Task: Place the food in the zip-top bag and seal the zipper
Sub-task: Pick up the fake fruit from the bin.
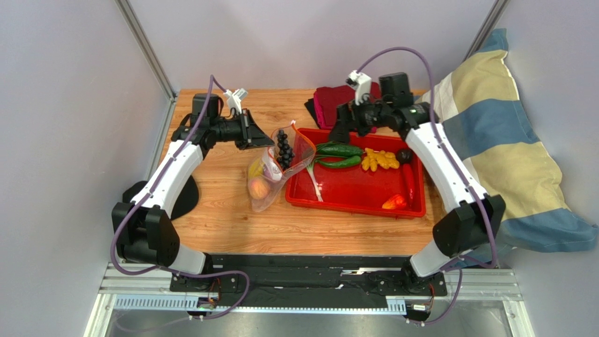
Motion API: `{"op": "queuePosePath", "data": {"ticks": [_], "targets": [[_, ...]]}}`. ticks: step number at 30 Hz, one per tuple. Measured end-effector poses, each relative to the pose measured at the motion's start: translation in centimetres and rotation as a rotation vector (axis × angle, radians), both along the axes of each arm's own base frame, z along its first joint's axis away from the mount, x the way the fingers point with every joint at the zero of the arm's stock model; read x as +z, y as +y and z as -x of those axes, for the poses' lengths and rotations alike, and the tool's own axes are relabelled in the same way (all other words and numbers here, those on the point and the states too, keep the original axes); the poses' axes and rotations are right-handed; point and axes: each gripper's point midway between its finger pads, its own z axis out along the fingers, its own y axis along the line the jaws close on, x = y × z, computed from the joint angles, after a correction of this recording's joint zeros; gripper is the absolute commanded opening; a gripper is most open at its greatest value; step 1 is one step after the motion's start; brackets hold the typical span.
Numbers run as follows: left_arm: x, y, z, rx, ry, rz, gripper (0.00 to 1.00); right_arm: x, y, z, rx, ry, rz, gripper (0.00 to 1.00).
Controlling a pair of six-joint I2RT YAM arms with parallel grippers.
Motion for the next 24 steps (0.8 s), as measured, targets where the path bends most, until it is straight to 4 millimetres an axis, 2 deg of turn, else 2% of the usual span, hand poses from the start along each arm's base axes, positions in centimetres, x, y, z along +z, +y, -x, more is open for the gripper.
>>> {"op": "queuePosePath", "data": {"ticks": [2,5,7,9,12,18,24], "targets": [[-0.1,0.0,0.0,-0.001,0.0,-0.002,0.0,-0.2,-3.4,0.4,-0.014,-0.03,0.08,0.97],[-0.3,0.0,0.1,-0.001,0.006,-0.003,0.0,-2.3,-7.7,2.2,0.007,-0.052,0.261,0.94],[-0.3,0.0,0.1,-0.001,0.006,-0.003,0.0,-4.9,-10.0,3.9,0.035,-0.021,0.392,0.94],[-0.3,0.0,0.1,-0.001,0.006,-0.003,0.0,-8.4,-12.8,6.0,0.068,0.07,0.532,0.94],[-0.3,0.0,0.1,-0.001,0.006,-0.003,0.0,-11.9,-15.7,7.7,0.1,0.191,0.668,0.93],[-0.3,0.0,0.1,0.0,0.006,-0.003,0.0,-16.7,-19.8,9.9,0.136,0.337,0.847,0.92],[-0.4,0.0,0.1,0.0,0.006,-0.004,0.0,-19.5,-21.3,10.7,0.168,0.399,0.934,0.9]]}}
